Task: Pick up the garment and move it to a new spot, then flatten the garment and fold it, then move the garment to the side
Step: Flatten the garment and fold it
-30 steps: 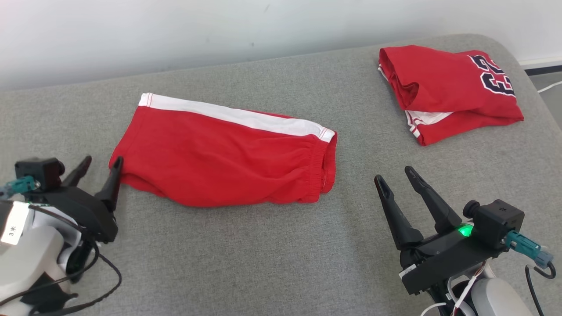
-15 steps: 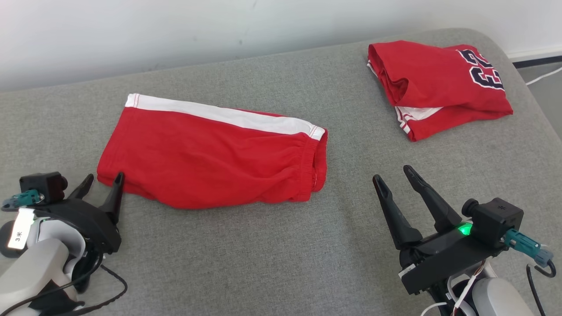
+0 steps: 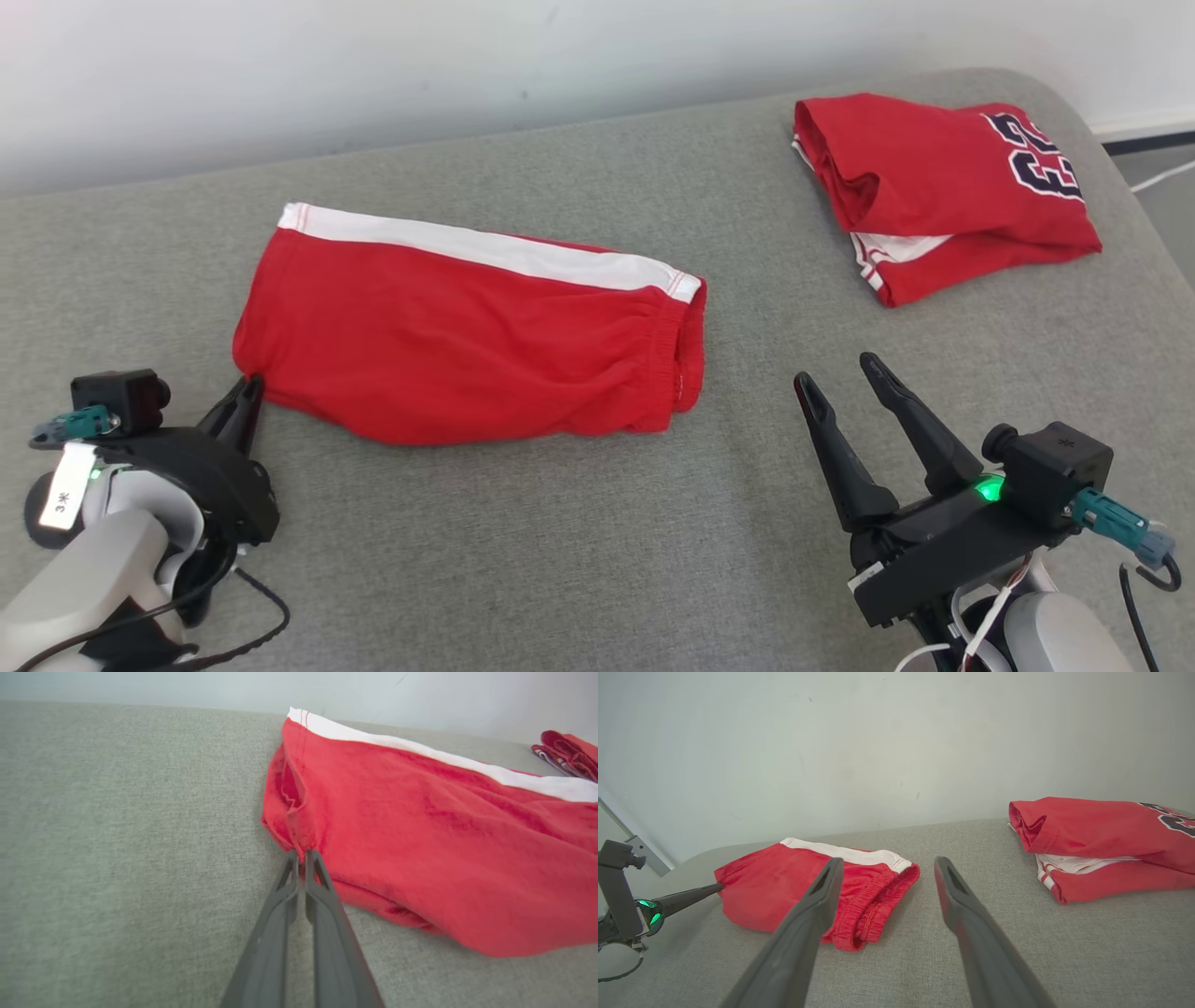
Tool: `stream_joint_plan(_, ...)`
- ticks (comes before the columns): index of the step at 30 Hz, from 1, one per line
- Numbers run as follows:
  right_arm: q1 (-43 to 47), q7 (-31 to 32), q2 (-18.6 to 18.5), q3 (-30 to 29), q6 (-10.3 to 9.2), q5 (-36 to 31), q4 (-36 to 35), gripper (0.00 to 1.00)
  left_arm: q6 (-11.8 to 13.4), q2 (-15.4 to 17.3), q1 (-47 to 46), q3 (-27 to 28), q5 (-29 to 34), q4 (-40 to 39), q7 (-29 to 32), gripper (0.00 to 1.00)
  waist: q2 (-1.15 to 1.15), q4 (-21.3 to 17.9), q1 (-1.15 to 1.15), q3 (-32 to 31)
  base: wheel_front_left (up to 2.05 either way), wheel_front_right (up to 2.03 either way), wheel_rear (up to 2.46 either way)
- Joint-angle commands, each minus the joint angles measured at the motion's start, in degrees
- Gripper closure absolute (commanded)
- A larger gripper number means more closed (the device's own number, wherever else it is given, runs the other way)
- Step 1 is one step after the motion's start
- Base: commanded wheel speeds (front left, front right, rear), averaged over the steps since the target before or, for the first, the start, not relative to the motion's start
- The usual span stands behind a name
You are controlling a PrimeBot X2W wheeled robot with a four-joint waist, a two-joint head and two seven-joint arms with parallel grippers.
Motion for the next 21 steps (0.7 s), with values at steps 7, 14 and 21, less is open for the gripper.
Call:
stream_joint_plan(7, 1.0, -0.5, 0.0, -0.3, -0.1, 0.6, 0.9, 0.0, 0.0, -0.8, 1.7, 2.5, 0.2, -1.3, -0.6, 1.0, 0.0, 3.0, 0.0, -2.7, 0.0, 0.0, 0.0)
stream_joint_plan(14, 2.3, -1.4, 0.5, -0.9, -0.11, 1.2, 2.7, 0.0, 3.4, -3.0, 11.9, 17.9, 9.7, -10.6, -0.6, 1.0, 0.0, 6.3, 0.0, -6.1, 0.0, 0.0, 0.0)
stream_joint_plan(21, 3.3, -1.0, 0.3, -2.2, -0.1, 1.4, 2.7, 0.0, 3.2, -5.5, 18.0, 23.2, 15.5, -13.4, -0.6, 1.0, 0.0, 8.5, 0.0, -7.6, 0.0, 0.0, 0.0)
